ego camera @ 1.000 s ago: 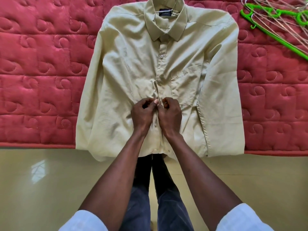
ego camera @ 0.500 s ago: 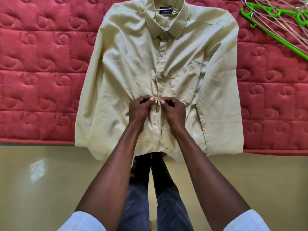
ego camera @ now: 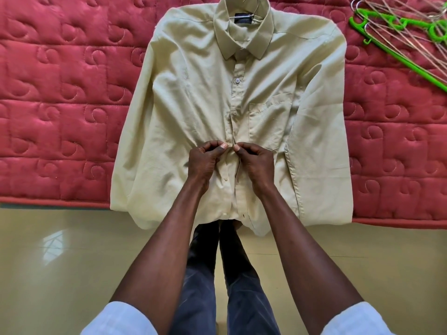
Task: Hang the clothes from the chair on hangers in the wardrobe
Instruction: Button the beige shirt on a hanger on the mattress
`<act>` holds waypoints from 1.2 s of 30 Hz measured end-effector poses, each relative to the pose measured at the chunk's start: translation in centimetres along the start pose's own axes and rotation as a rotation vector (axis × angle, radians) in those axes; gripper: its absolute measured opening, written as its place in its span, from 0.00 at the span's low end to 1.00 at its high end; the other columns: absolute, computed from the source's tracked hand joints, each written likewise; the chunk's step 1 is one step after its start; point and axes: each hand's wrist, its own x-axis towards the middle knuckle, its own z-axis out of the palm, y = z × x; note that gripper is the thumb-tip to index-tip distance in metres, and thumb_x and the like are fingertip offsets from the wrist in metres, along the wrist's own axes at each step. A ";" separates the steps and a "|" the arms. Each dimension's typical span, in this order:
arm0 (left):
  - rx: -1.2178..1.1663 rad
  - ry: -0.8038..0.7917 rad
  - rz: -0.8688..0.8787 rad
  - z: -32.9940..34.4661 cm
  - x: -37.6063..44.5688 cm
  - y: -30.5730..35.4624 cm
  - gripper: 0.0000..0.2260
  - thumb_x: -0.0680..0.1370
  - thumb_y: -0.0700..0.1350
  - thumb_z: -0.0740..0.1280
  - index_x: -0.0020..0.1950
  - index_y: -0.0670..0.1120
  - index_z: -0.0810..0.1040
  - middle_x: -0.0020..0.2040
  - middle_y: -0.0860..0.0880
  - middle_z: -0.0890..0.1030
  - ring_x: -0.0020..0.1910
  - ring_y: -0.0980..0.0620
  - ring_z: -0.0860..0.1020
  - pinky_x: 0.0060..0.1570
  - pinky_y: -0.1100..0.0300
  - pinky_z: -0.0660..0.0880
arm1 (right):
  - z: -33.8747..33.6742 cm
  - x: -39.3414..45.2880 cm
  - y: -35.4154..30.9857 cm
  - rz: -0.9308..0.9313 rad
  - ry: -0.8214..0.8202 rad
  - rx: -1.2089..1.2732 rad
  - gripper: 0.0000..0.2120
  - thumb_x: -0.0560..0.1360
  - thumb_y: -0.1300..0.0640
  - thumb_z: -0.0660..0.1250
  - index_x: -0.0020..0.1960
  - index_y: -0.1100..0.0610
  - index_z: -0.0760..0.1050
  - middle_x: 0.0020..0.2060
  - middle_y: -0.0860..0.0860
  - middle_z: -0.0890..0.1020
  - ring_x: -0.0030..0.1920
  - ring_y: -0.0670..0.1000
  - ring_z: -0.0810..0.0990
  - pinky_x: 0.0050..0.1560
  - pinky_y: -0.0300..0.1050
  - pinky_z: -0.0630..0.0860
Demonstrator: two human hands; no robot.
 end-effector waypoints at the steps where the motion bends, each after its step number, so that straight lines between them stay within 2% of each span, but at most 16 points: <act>1: 0.005 0.003 -0.006 -0.1 0.0 0.0 0.04 0.73 0.36 0.74 0.47 0.39 0.83 0.35 0.51 0.83 0.32 0.60 0.78 0.37 0.67 0.74 | -0.2 0.0 -0.1 0.014 -0.013 0.019 0.08 0.71 0.59 0.75 0.49 0.60 0.85 0.42 0.52 0.86 0.45 0.47 0.85 0.47 0.37 0.78; 6: -0.005 0.013 -0.042 0.0 0.1 0.2 0.02 0.72 0.36 0.74 0.44 0.41 0.84 0.34 0.51 0.83 0.31 0.60 0.78 0.36 0.66 0.74 | -0.5 0.2 -0.5 0.077 -0.034 0.070 0.07 0.73 0.61 0.73 0.49 0.61 0.84 0.42 0.55 0.86 0.43 0.49 0.84 0.46 0.40 0.80; 9: -0.014 0.014 -0.045 0.2 0.1 0.3 0.03 0.72 0.35 0.74 0.42 0.42 0.84 0.33 0.51 0.83 0.31 0.60 0.79 0.35 0.67 0.74 | -0.5 0.3 -1.0 0.122 -0.044 0.097 0.05 0.74 0.63 0.72 0.48 0.62 0.83 0.39 0.55 0.85 0.36 0.46 0.82 0.37 0.36 0.77; 12: -0.008 0.017 -0.033 0.6 0.0 0.0 0.03 0.72 0.36 0.74 0.41 0.43 0.84 0.37 0.48 0.85 0.37 0.55 0.82 0.40 0.63 0.77 | -0.5 0.4 -1.2 0.112 -0.088 0.059 0.02 0.76 0.65 0.69 0.47 0.63 0.80 0.35 0.52 0.82 0.31 0.41 0.78 0.32 0.33 0.72; 14: 0.029 0.055 -0.002 1.2 -0.1 -0.3 0.03 0.72 0.36 0.74 0.41 0.44 0.84 0.38 0.46 0.85 0.40 0.53 0.83 0.42 0.61 0.79 | -0.4 0.5 -1.2 0.105 -0.114 0.034 0.02 0.76 0.65 0.67 0.47 0.62 0.79 0.36 0.52 0.82 0.34 0.43 0.79 0.35 0.35 0.73; 17: 0.074 0.110 0.052 2.1 -0.1 -0.8 0.02 0.73 0.38 0.74 0.41 0.44 0.84 0.39 0.46 0.85 0.40 0.52 0.83 0.45 0.58 0.81 | -0.4 0.7 -0.8 0.103 -0.130 0.030 0.03 0.76 0.65 0.67 0.47 0.62 0.80 0.41 0.55 0.83 0.42 0.50 0.81 0.45 0.43 0.79; 20: 0.069 0.140 0.065 2.3 -0.1 -1.2 0.02 0.74 0.39 0.73 0.44 0.41 0.85 0.41 0.44 0.85 0.41 0.51 0.83 0.45 0.57 0.81 | -0.4 0.7 -0.5 0.101 -0.132 0.068 0.04 0.76 0.66 0.66 0.49 0.63 0.80 0.43 0.58 0.84 0.45 0.53 0.83 0.53 0.49 0.80; 26: 0.017 0.138 0.040 2.2 -0.4 -0.8 0.01 0.74 0.36 0.73 0.44 0.41 0.84 0.38 0.47 0.85 0.38 0.55 0.83 0.41 0.62 0.80 | 0.2 0.5 -0.4 0.088 -0.100 0.065 0.06 0.76 0.66 0.67 0.50 0.66 0.80 0.45 0.61 0.85 0.45 0.53 0.84 0.52 0.47 0.81; 36: 0.099 0.172 0.086 2.6 0.3 -1.4 0.04 0.74 0.38 0.73 0.39 0.45 0.83 0.37 0.49 0.85 0.39 0.54 0.83 0.45 0.58 0.81 | 0.2 0.5 0.0 0.112 -0.072 0.117 0.07 0.74 0.64 0.69 0.51 0.63 0.82 0.47 0.60 0.85 0.48 0.55 0.84 0.55 0.51 0.80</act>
